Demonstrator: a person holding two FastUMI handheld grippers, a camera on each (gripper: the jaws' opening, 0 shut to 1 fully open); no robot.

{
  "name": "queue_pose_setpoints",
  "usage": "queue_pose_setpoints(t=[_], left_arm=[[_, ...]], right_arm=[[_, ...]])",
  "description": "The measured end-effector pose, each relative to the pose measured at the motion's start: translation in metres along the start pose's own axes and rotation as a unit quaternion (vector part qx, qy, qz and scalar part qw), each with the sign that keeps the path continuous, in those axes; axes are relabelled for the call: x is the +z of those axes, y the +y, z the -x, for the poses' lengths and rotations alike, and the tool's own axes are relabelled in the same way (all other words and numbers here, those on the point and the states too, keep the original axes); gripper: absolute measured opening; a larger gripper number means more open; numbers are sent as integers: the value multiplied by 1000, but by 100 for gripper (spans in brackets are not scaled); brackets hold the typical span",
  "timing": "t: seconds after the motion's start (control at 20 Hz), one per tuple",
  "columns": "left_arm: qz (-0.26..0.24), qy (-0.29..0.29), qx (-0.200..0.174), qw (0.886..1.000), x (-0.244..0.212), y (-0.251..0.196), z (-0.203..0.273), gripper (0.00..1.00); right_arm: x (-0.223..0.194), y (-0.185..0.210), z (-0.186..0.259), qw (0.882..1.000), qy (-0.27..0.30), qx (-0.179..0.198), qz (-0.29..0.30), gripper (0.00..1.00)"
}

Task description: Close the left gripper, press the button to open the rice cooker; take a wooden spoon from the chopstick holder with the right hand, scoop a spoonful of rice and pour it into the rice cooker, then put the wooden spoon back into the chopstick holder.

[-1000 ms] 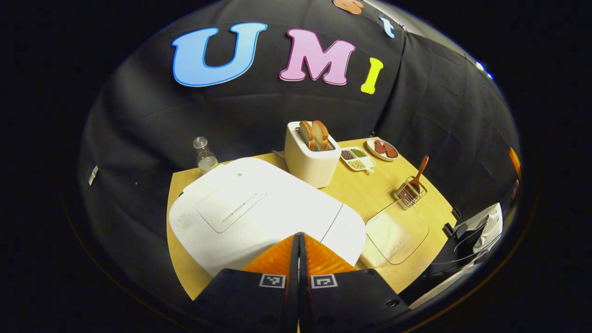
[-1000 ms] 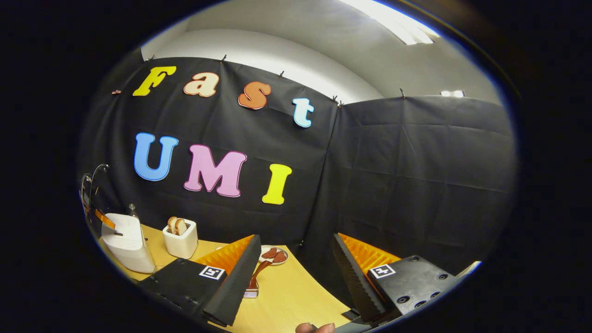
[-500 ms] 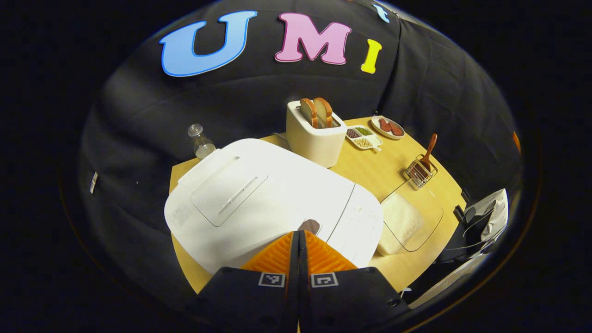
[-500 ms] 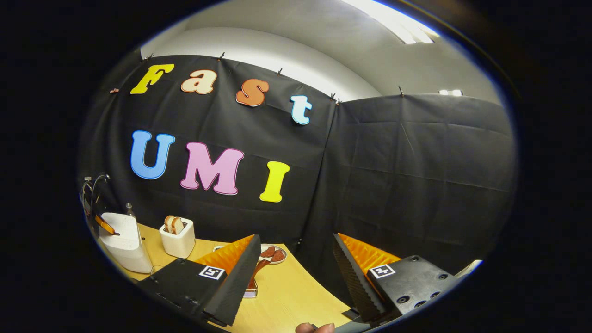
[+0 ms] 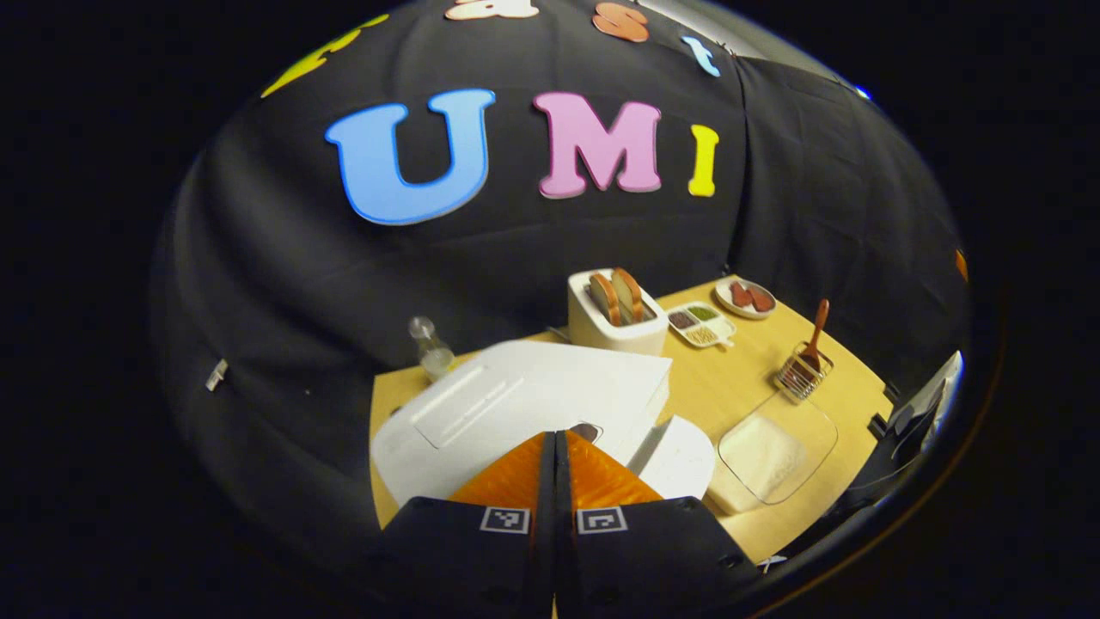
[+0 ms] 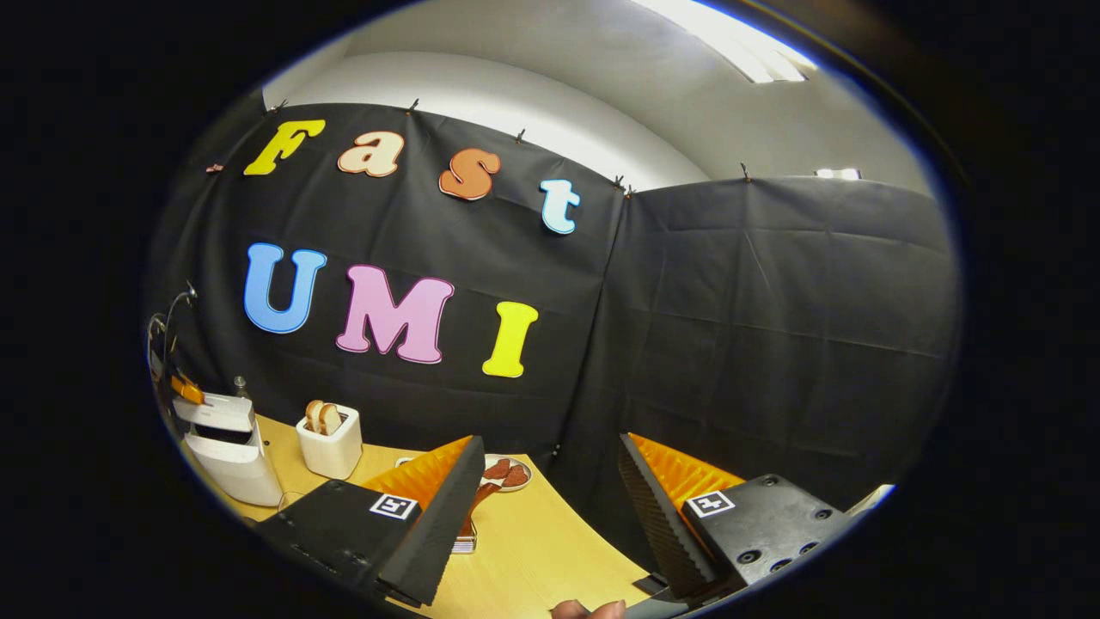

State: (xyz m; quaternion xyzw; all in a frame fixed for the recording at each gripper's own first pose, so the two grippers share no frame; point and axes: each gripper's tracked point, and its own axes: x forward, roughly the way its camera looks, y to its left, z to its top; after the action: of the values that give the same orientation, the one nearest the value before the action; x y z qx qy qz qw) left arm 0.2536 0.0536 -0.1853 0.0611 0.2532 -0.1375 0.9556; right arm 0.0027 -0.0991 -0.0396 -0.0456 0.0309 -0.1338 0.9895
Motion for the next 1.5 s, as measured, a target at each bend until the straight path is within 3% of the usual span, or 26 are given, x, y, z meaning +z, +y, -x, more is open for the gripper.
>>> queue_pose_setpoints(t=[0.1,0.25,0.4,0.5,0.6,0.85,1.1,1.5], left_arm=[[1,-72,54,996,39,19,25,7],[-3,-143,76,987,69,14,66,10],[7,-187,75,979,79,-7,96,59],[34,-224,67,972,90,-24,118,81],[52,-263,63,961,95,-41,145,97],[54,-284,72,955,97,-88,183,99],[70,-282,92,952,87,-127,193,98],[137,-232,131,954,45,-151,164,98]], right_arm=[[3,-1,3,1000,-5,6,-4,97],[3,-2,7,1000,-7,12,-9,97],[1,-5,8,1000,-5,18,-19,97],[-3,-4,6,999,-1,28,-22,97],[-11,-1,2,999,5,40,-27,97],[-45,24,-24,992,33,111,-43,98],[-95,46,-73,982,66,163,-62,98],[-201,85,-150,950,151,244,-122,98]])
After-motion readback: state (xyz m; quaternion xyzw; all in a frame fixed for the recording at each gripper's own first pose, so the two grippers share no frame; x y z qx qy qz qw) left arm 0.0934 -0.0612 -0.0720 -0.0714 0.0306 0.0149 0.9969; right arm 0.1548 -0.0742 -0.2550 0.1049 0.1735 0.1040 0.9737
